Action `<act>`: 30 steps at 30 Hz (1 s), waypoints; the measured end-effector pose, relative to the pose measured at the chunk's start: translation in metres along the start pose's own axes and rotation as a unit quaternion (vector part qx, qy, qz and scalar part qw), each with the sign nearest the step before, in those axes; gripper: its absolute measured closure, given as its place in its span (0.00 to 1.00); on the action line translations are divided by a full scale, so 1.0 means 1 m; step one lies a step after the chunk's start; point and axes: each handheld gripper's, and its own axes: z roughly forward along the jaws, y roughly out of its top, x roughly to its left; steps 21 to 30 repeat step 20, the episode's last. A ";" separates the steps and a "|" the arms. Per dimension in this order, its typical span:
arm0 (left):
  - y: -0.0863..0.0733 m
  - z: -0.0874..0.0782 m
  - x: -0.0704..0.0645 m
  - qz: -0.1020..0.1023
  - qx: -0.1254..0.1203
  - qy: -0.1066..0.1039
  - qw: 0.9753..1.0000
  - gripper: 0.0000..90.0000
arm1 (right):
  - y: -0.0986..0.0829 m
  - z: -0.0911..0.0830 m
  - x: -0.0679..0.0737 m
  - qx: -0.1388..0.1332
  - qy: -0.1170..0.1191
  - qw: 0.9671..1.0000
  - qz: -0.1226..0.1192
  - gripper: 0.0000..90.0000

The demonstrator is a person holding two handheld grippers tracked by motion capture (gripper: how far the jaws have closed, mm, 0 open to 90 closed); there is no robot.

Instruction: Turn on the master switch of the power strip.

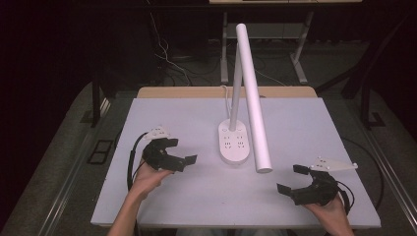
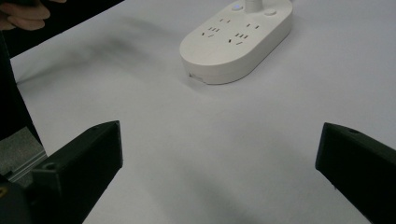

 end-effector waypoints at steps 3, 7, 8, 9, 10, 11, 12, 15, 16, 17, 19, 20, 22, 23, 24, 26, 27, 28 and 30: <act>-0.010 -0.001 -0.003 -0.004 0.001 0.000 1.000 0.00 | 0.000 0.000 0.000 0.000 0.000 1.000 -0.002 0.00; -0.024 -0.001 -0.006 -0.009 0.005 -0.003 1.000 0.00 | 0.000 0.000 0.000 -0.001 0.000 1.000 -0.004 0.00; -0.028 -0.001 -0.007 -0.010 0.007 -0.003 1.000 0.00 | 0.000 0.000 0.000 -0.001 -0.001 1.000 -0.004 0.00; -0.031 -0.002 -0.008 -0.013 0.007 -0.003 1.000 0.00 | 0.000 0.000 0.000 0.000 0.000 1.000 -0.004 0.00; -0.035 -0.002 -0.009 -0.012 0.008 -0.006 1.000 0.00 | 0.000 0.000 0.000 0.000 0.000 1.000 -0.003 0.00; -0.039 -0.003 -0.010 -0.015 0.008 -0.007 1.000 0.00 | 0.000 0.001 0.000 0.000 0.000 1.000 -0.003 0.00; -0.042 -0.003 -0.011 -0.019 0.008 -0.006 1.000 0.00 | 0.000 0.001 0.000 0.000 0.000 1.000 -0.003 0.00; -0.050 -0.005 -0.014 -0.017 0.012 -0.008 1.000 0.00 | -0.001 0.001 0.000 0.001 0.001 1.000 -0.002 0.00; -0.052 -0.006 -0.015 -0.021 0.011 -0.009 1.000 0.00 | -0.001 0.001 0.000 0.002 0.001 1.000 -0.001 0.00; -0.054 -0.006 -0.016 -0.020 0.009 -0.010 1.000 0.00 | -0.001 0.001 0.000 0.003 0.001 1.000 0.001 0.00; -0.056 -0.006 -0.018 -0.016 0.010 -0.014 1.000 0.00 | -0.001 0.001 0.000 0.003 0.001 1.000 0.000 0.00; -0.056 -0.005 -0.019 -0.012 0.010 -0.016 1.000 0.00 | -0.001 0.002 0.000 0.004 0.001 1.000 -0.001 0.00; -0.056 -0.005 -0.019 -0.012 0.010 -0.016 1.000 0.00 | -0.001 0.002 0.000 0.004 0.001 1.000 -0.001 0.00; -0.056 -0.005 -0.019 -0.012 0.010 -0.016 1.000 0.00 | -0.001 0.002 0.000 0.004 0.001 1.000 -0.001 0.00; -0.056 -0.005 -0.019 -0.012 0.010 -0.016 1.000 0.00 | -0.001 0.002 0.000 0.004 0.001 1.000 -0.001 0.00; -0.056 -0.005 -0.019 -0.012 0.010 -0.016 1.000 0.00 | -0.001 0.002 0.000 0.004 0.001 1.000 -0.001 0.00; -0.056 -0.005 -0.019 -0.012 0.010 -0.016 1.000 0.00 | -0.001 0.002 0.000 0.004 0.001 1.000 -0.001 0.00; -0.056 -0.005 -0.019 -0.012 0.010 -0.016 1.000 0.00 | -0.001 0.002 0.000 0.004 0.001 1.000 -0.001 0.00; -0.056 -0.005 -0.019 -0.012 0.010 -0.016 1.000 0.00 | -0.001 0.002 0.000 0.004 0.001 1.000 -0.001 0.00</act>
